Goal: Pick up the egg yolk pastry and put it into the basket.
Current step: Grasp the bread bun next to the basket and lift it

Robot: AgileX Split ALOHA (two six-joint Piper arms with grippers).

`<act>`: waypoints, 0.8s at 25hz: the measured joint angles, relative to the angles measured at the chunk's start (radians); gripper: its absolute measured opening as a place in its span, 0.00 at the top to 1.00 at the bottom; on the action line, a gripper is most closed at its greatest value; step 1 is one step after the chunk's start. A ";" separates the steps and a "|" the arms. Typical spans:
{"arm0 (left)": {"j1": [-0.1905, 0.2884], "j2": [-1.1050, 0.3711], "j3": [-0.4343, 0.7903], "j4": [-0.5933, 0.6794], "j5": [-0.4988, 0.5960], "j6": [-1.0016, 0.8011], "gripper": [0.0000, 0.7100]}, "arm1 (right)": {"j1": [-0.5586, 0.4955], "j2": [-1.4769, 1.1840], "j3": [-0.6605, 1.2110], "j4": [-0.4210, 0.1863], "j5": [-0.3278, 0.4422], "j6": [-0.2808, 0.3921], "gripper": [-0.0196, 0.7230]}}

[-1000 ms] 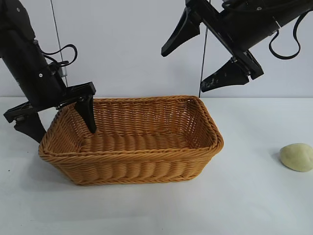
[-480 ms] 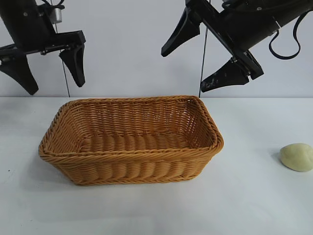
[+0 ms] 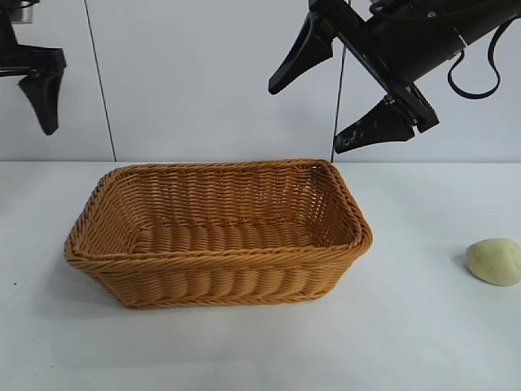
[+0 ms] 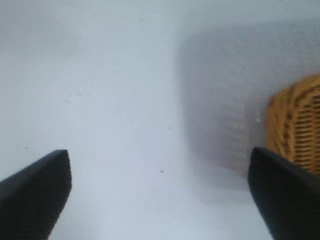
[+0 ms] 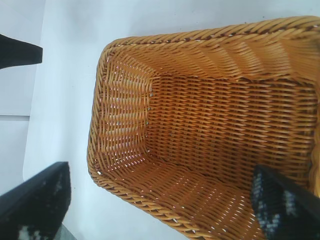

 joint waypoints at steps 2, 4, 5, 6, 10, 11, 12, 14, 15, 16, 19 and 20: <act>-0.003 -0.074 0.092 -0.001 0.000 0.004 0.02 | 0.000 0.000 0.000 0.000 0.000 0.000 0.04; -0.003 -0.168 0.201 0.000 0.001 0.007 0.02 | 0.000 0.000 0.000 0.000 0.000 0.000 0.04; -0.003 -0.212 0.248 0.005 0.001 0.013 0.02 | 0.000 0.000 0.000 0.000 0.000 0.000 0.04; -0.003 -0.266 0.303 0.010 0.002 0.020 0.02 | 0.000 0.000 0.000 0.000 0.000 0.000 0.04; -0.003 -0.488 0.502 0.025 0.003 0.029 0.02 | 0.000 0.000 0.000 0.000 0.000 0.000 0.04; -0.003 -0.547 0.551 0.025 0.003 0.029 0.02 | 0.000 0.000 0.000 0.000 0.000 0.000 0.04; -0.003 -0.596 0.590 0.025 0.003 0.029 0.02 | 0.000 0.000 0.000 0.000 0.000 0.000 0.04; -0.003 -0.711 0.683 0.025 0.004 0.029 0.02 | 0.000 0.000 0.000 0.000 0.000 0.000 0.04; -0.003 -0.766 0.730 0.025 0.002 0.030 0.02 | 0.000 0.000 0.000 0.000 0.000 0.000 0.04; -0.003 -0.811 0.768 0.025 -0.008 0.030 0.02 | 0.000 0.000 0.000 0.000 0.000 0.000 0.04; -0.003 -0.973 0.908 0.025 -0.070 0.030 0.02 | 0.000 0.000 0.000 0.000 0.000 0.000 0.04; -0.003 -1.017 0.944 0.025 -0.096 0.030 0.02 | 0.000 0.000 0.000 0.000 0.000 0.000 0.04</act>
